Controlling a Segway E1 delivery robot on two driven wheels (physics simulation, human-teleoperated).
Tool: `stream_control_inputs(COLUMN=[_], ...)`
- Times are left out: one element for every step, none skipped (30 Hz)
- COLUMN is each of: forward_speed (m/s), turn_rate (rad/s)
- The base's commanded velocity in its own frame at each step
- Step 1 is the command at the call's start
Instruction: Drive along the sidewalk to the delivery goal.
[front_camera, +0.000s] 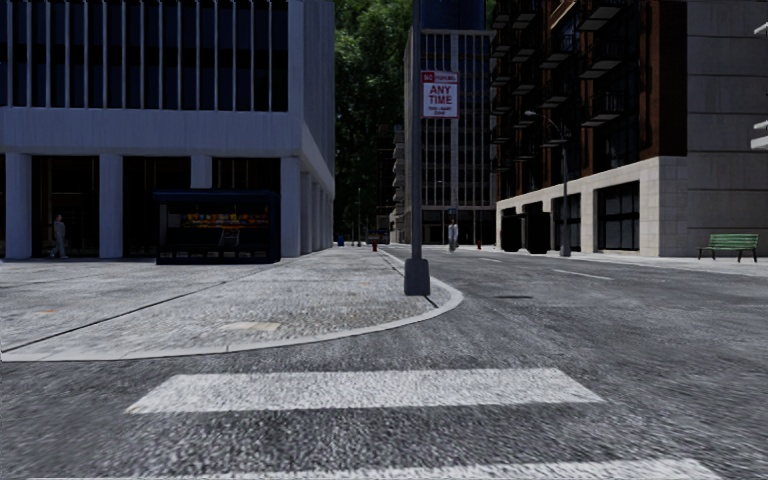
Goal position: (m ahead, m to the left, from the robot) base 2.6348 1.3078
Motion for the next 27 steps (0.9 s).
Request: stream_control_inputs(forward_speed=[1.35,1.35,1.35,1.35,1.35,1.35,1.35,1.35,1.35,1.34,1.34,1.34,1.31,1.29,1.28,1.18,1.18,1.07,1.03,0.97,0.95,0.95,0.94,0.94,0.94,0.93,0.93], turn_rate=[0.30,0.30,0.31,0.31,0.31,0.31,0.31,0.31,0.31,0.31,0.31,0.31,0.31,0.31,0.31,0.31,0.31,0.31,0.31,0.31,0.31,0.31,0.31,0.31,0.31,0.31,0.31])
